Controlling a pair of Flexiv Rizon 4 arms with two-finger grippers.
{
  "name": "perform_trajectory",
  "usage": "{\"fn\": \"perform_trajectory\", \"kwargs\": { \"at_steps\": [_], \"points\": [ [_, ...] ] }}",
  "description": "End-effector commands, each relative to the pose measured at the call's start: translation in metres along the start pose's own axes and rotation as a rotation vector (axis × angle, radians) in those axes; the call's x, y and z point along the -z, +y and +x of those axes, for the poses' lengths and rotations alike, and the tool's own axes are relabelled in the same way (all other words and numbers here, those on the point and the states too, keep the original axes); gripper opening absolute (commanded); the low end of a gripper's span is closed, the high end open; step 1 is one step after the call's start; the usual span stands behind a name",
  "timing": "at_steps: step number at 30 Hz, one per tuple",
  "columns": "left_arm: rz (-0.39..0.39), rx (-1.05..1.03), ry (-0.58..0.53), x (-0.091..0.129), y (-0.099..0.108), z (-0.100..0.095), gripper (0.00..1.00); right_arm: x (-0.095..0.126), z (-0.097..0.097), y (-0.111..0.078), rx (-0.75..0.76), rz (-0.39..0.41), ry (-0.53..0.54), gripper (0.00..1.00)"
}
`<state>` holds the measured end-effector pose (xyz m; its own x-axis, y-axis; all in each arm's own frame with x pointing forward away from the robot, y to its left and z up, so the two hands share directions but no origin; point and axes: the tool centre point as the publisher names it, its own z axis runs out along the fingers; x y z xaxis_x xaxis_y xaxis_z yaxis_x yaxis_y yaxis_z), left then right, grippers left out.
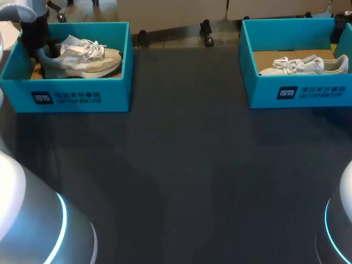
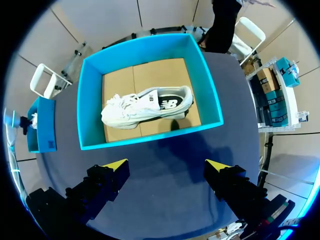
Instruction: Take the shoe out of the shoebox, open the shoe tongue, remove and reinsert the insole, then place the shoe into the shoebox
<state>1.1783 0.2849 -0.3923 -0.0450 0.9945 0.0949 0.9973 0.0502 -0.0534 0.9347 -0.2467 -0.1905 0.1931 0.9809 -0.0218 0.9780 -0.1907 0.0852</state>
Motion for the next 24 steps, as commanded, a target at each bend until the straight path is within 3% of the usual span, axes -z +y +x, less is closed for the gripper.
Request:
{"fn": "perform_trajectory", "kwargs": {
  "at_steps": [1, 5, 7, 8, 16, 24],
  "points": [
    [-0.002, 0.005, 0.010, -0.008, -0.002, 0.001, 0.48, 0.000, 0.000, -0.001, -0.002, -0.002, -0.002, 1.00],
    [-0.004, 0.008, 0.024, -0.011, -0.002, 0.001, 0.37, 0.000, 0.000, -0.001, -0.002, -0.002, -0.002, 1.00],
    [-0.003, 0.010, 0.027, -0.012, -0.002, 0.002, 0.18, 0.000, 0.000, -0.001, -0.002, -0.002, -0.002, 1.00],
    [-0.003, 0.011, 0.027, -0.013, -0.002, 0.002, 0.00, 0.000, 0.000, -0.001, -0.002, -0.002, -0.002, 1.00],
    [-0.009, 0.013, 0.022, -0.008, -0.002, 0.006, 0.00, 0.000, 0.000, -0.001, -0.002, -0.002, -0.002, 1.00],
    [-0.029, 0.018, -0.008, 0.012, 0.002, 0.010, 0.00, 0.000, 0.000, -0.001, -0.002, -0.002, -0.002, 1.00]
  ]
}}
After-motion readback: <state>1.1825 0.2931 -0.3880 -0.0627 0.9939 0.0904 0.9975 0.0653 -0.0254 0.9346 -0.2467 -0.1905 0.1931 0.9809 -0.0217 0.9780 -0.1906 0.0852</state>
